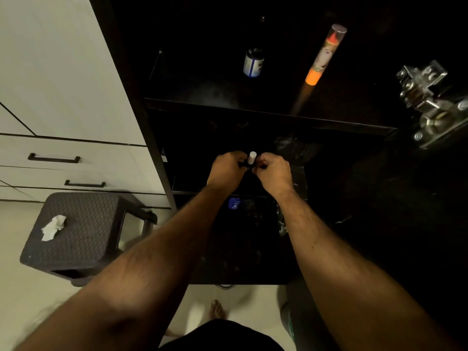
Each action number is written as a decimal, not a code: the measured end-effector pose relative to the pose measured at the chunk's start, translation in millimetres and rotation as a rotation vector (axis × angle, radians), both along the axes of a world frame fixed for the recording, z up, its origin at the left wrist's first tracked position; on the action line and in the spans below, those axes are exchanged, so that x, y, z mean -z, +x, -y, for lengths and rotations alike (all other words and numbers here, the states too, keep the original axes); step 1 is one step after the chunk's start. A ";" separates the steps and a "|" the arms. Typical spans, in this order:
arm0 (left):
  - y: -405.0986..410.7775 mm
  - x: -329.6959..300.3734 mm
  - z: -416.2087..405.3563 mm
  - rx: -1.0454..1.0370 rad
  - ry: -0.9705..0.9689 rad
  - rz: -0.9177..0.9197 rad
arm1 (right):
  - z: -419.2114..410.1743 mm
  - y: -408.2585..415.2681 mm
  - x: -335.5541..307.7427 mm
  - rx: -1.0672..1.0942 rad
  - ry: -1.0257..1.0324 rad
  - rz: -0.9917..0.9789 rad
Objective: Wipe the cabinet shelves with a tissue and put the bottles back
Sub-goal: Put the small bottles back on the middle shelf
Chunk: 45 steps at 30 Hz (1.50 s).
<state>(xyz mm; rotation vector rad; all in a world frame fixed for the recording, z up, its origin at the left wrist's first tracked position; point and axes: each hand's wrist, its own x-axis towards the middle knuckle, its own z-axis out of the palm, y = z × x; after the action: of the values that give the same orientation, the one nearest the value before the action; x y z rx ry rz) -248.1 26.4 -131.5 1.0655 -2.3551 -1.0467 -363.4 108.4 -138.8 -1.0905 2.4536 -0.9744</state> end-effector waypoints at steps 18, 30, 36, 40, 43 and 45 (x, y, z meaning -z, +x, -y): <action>115.3 -6.1 -36.6 -0.028 0.209 -0.210 | -31.0 59.6 -16.5 -0.354 -0.044 0.574; 265.7 18.7 -36.9 -0.433 0.404 -0.181 | 22.1 205.7 24.5 -0.572 0.143 0.682; 331.8 34.5 -11.8 -0.617 0.445 -0.152 | 67.3 277.0 43.8 -0.629 0.188 0.757; 365.8 58.0 18.9 -0.700 0.479 -0.151 | 103.7 316.1 67.4 -0.615 0.229 0.806; 386.6 83.2 51.8 -0.768 0.523 -0.145 | 137.2 342.2 90.7 -0.598 0.249 0.785; 398.0 102.1 72.8 -0.786 0.548 -0.129 | 158.5 355.0 107.9 -0.595 0.262 0.749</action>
<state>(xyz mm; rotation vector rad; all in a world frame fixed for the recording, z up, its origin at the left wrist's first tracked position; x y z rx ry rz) 149.9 -46.4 -233.6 1.8277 -1.3242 -1.3720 -8.4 -50.1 -246.7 -1.0212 1.4790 -0.6690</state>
